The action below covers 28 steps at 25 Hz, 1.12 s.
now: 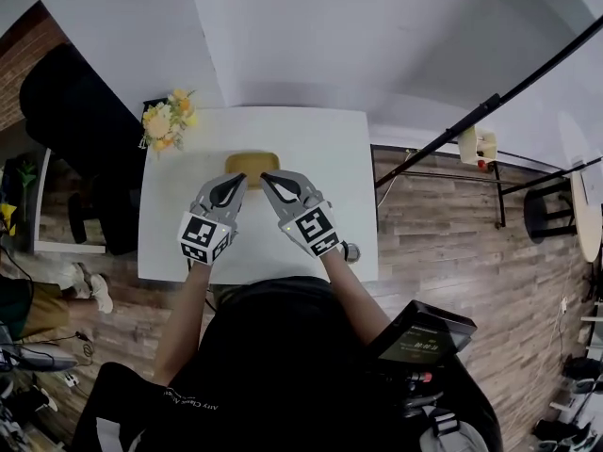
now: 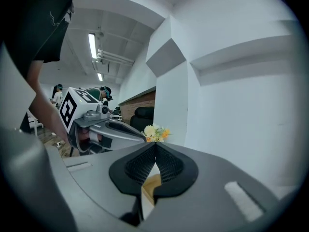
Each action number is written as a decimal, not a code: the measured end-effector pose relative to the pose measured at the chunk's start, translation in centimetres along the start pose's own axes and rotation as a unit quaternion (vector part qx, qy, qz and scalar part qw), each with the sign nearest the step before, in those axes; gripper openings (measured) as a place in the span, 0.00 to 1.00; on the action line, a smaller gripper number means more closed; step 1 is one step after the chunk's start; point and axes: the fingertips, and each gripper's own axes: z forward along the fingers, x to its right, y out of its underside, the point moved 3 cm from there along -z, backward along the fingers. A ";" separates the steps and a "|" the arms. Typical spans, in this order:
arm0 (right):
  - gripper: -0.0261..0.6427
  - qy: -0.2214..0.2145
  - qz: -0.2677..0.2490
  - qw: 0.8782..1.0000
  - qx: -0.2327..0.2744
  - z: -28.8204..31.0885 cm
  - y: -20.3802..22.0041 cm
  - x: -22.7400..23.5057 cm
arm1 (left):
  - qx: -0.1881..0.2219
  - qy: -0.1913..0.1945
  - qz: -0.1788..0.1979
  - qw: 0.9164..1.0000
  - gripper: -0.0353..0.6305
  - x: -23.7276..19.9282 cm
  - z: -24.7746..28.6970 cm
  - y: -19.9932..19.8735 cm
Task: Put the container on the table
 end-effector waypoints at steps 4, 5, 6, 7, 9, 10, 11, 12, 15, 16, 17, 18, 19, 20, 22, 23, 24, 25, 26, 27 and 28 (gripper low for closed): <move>0.06 0.006 0.020 1.000 -0.016 -0.4 1.9 -0.2 | -0.001 -0.013 0.004 1.000 0.06 0.7 -0.9 1.1; 0.06 0.009 0.023 0.999 -0.021 -0.4 2.3 -0.2 | -0.001 -0.015 0.004 1.000 0.06 0.7 -1.1 1.3; 0.06 0.011 0.025 0.999 -0.025 -0.4 2.6 -0.3 | -0.003 -0.016 0.005 1.000 0.06 0.8 -1.3 1.5; 0.06 0.012 0.025 0.999 -0.028 -0.4 2.8 -0.4 | -0.004 -0.016 0.006 1.000 0.06 0.8 -1.5 1.7; 0.06 0.012 0.025 0.999 -0.031 -0.2 2.9 -0.7 | -0.007 -0.014 0.009 1.000 0.06 0.8 -1.8 1.9; 0.06 0.011 0.024 0.999 -0.030 -0.1 2.9 -0.9 | -0.009 -0.013 0.011 1.000 0.06 0.9 -1.8 1.9; 0.06 0.009 0.024 0.999 -0.029 0.0 2.8 -1.0 | -0.009 -0.013 0.014 1.000 0.06 0.9 -1.9 1.9; 0.06 0.007 0.022 0.999 -0.028 0.2 2.7 -1.1 | -0.008 -0.013 0.015 1.000 0.06 0.8 -1.9 1.8; 0.06 0.000 0.019 0.999 -0.026 0.8 2.5 -1.4 | -0.010 -0.023 0.014 1.000 0.06 0.3 -2.2 1.9; 0.06 -0.001 0.019 1.000 -0.025 0.9 2.5 -1.5 | -0.012 -0.026 0.012 1.000 0.06 0.1 -2.3 2.1; 0.06 0.000 0.019 1.000 -0.025 0.9 2.5 -1.5 | -0.014 -0.029 0.010 0.999 0.06 0.0 -2.4 2.3; 0.06 0.000 0.018 1.000 -0.026 0.9 2.4 -1.5 | -0.016 -0.031 0.009 0.999 0.06 0.0 -2.4 2.4; 0.06 0.001 0.019 0.999 -0.026 0.9 2.4 -1.4 | -0.018 -0.032 0.008 0.999 0.06 -0.1 -2.3 2.6; 0.06 0.001 0.019 0.999 -0.025 0.8 2.4 -1.4 | -0.020 -0.032 0.008 0.999 0.06 -0.1 -2.2 2.6; 0.06 0.001 0.020 0.999 -0.026 0.6 2.6 -1.2 | -0.026 -0.030 0.008 0.999 0.06 0.2 -1.9 2.6; 0.06 0.002 0.021 0.999 -0.027 0.4 2.7 -1.1 | -0.028 -0.028 0.008 0.999 0.06 0.4 -1.8 2.8; 0.06 0.003 0.021 0.999 -0.028 0.3 2.8 -1.0 | -0.029 -0.026 0.008 0.999 0.06 0.6 -1.6 2.9; 0.06 0.006 0.022 0.999 -0.028 0.3 2.9 -0.9 | -0.030 -0.023 0.011 0.999 0.06 0.8 -1.5 2.8; 0.06 0.009 0.022 0.999 -0.028 0.2 3.0 -0.7 | -0.029 -0.020 0.014 0.999 0.06 0.9 -1.4 2.7; 0.06 0.013 0.021 0.999 -0.029 0.2 3.0 -0.6 | -0.028 -0.018 0.017 0.999 0.06 1.1 -1.3 2.6; 0.06 0.016 0.022 0.999 -0.029 0.2 3.1 -0.4 | -0.028 -0.016 0.017 0.999 0.06 1.1 -1.2 2.5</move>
